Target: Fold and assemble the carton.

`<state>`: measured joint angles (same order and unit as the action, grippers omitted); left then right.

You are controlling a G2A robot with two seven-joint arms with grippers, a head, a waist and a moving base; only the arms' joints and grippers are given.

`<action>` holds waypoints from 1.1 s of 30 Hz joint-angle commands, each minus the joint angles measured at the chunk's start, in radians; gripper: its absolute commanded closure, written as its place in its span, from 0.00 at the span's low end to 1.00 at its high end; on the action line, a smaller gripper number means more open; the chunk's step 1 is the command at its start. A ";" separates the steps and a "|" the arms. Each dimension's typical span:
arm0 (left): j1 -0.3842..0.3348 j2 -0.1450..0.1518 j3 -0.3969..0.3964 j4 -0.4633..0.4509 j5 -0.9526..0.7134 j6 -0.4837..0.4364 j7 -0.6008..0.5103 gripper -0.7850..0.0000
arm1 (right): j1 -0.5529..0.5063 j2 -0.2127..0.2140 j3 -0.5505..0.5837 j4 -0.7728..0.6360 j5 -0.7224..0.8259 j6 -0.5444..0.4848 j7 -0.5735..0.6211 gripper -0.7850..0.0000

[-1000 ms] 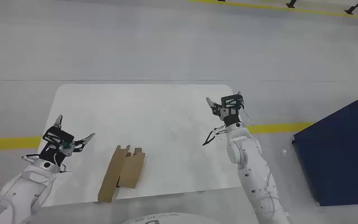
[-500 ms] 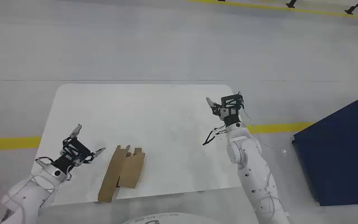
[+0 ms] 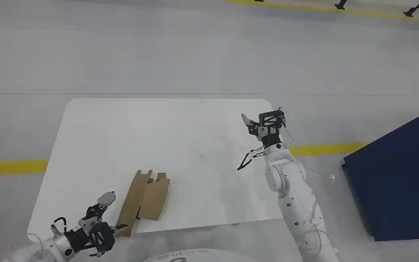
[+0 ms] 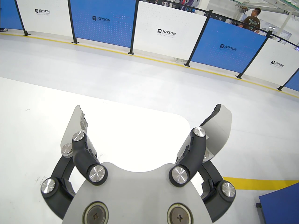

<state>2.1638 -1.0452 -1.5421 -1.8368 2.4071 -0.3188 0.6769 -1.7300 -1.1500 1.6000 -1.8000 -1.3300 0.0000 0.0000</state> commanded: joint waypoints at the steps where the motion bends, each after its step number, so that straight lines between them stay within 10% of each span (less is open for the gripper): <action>1: 0.028 0.002 0.015 -0.004 0.048 0.033 0.003 0.00 | 0.000 0.000 0.000 0.000 0.000 0.000 0.000 0.00; 26: 0.034 0.016 0.131 0.013 0.142 0.089 -0.127 0.00 | 0.000 0.000 0.000 0.000 0.000 0.000 0.000 0.00; 30: 0.029 0.019 0.137 0.018 0.135 0.088 -0.129 0.53 | 0.000 0.000 0.000 0.000 0.000 0.000 0.000 0.00; 33: 0.027 0.022 0.140 0.022 0.132 0.090 -0.128 0.73 | 0.000 0.000 0.000 0.000 0.000 0.000 0.000 0.00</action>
<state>2.1913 -1.0241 -1.4023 -1.8160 2.5398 -0.2302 0.5487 -1.7300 -1.1500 1.6000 -1.8000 -1.3300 0.0000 0.0000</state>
